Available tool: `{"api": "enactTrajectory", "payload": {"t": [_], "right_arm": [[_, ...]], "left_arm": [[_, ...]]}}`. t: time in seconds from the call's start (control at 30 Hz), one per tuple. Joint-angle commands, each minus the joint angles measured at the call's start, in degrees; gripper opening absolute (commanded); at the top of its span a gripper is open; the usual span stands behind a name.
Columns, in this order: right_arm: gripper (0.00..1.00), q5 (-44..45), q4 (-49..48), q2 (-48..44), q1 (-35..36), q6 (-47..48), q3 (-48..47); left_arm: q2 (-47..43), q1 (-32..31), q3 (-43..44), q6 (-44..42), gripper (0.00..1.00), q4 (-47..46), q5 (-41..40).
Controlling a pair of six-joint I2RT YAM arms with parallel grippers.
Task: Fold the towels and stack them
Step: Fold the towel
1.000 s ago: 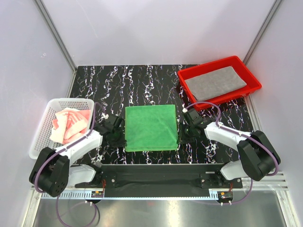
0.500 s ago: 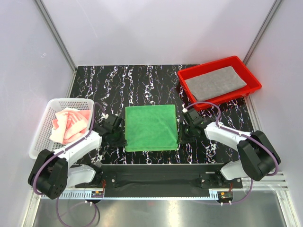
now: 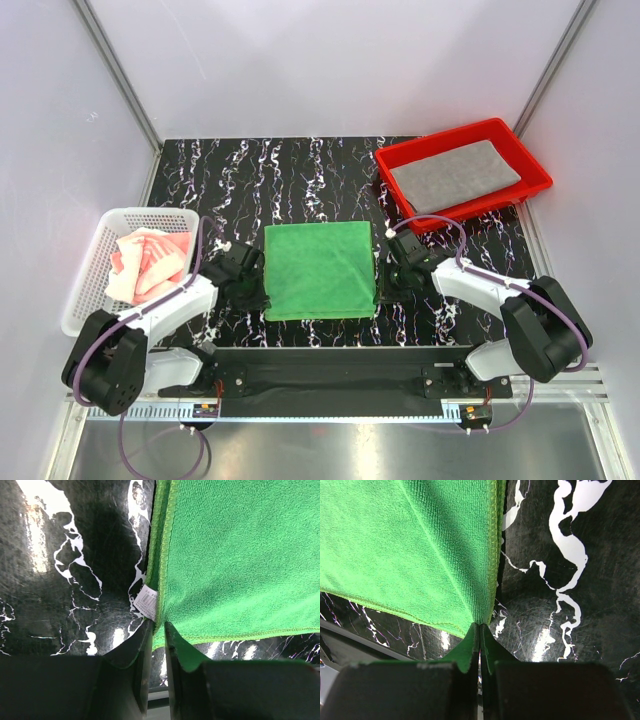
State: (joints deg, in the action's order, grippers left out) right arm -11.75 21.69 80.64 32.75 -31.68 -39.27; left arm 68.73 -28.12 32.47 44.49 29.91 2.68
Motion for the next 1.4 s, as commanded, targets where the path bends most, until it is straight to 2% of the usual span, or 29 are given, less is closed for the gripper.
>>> {"api": "enactTrajectory", "payload": {"t": [0.0, 0.2, 0.3, 0.33, 0.53, 0.93, 1.0, 1.13, 1.2, 1.37], "right_arm": [[0.01, -1.1, -1.4, -0.8, 0.6, 0.8, -0.4], [0.01, -1.2, -2.0, -0.7, 0.6, 0.7, 0.0], [0.0, -1.3, -1.9, -0.8, 0.6, 0.6, 0.0], [0.0, -1.0, -1.7, -0.9, 0.6, 0.7, -0.3], [0.0, 1.8, 3.3, -1.4, 0.5, 1.4, -4.5], [0.0, 3.0, 6.7, -2.3, 0.6, 1.9, -7.8], [0.0, 3.7, 9.2, -1.6, 0.6, 2.8, -11.9], [0.0, 4.5, 20.9, -2.7, 0.6, 6.1, -19.4], [0.0, 1.3, 21.8, -4.6, 0.6, 5.9, -17.8], [0.0, -1.0, 15.5, -9.3, 0.5, 3.1, -9.4]], "left_arm": [[-1.0, -0.5, 1.0, 0.9, 0.19, -2.3, 0.7], [-1.3, -0.8, 0.9, 1.1, 0.14, -1.7, 0.4], [-1.0, -0.9, 0.9, 1.0, 0.01, -1.8, 0.4], [-0.9, -0.9, 1.0, 1.0, 0.0, -1.7, 0.3], [-1.0, -0.8, 7.2, -0.1, 0.0, 3.6, -2.0], [-1.9, -0.8, 8.3, -0.3, 0.0, 5.6, -1.7], [-1.8, -0.8, 10.1, -0.5, 0.0, 7.9, -1.5], [-3.0, -0.7, 18.1, -2.2, 0.0, 16.3, -2.3], [-5.5, -0.8, 17.1, -2.1, 0.0, 17.4, -1.5], [-8.6, -0.9, 8.2, 0.0, 0.0, 12.7, 1.5]]}}
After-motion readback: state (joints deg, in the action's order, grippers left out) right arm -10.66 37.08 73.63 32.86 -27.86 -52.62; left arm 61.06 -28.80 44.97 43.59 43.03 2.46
